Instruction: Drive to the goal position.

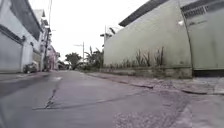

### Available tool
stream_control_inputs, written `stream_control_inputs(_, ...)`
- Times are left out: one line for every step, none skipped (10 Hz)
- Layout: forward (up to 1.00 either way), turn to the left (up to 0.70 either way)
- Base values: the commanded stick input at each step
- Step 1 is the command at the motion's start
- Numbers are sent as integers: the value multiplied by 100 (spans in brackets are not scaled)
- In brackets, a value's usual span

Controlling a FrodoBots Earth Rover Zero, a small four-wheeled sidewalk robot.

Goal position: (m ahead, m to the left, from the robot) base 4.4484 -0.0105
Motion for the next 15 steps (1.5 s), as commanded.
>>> stream_control_inputs(100,0)
stream_control_inputs(100,0)
stream_control_inputs(100,0)
stream_control_inputs(100,0)
stream_control_inputs(100,0)
stream_control_inputs(100,0)
stream_control_inputs(100,0)
stream_control_inputs(100,0)
stream_control_inputs(100,0)
stream_control_inputs(100,0)
stream_control_inputs(100,0)
stream_control_inputs(100,0)
stream_control_inputs(100,3)
stream_control_inputs(100,27)
stream_control_inputs(100,27)
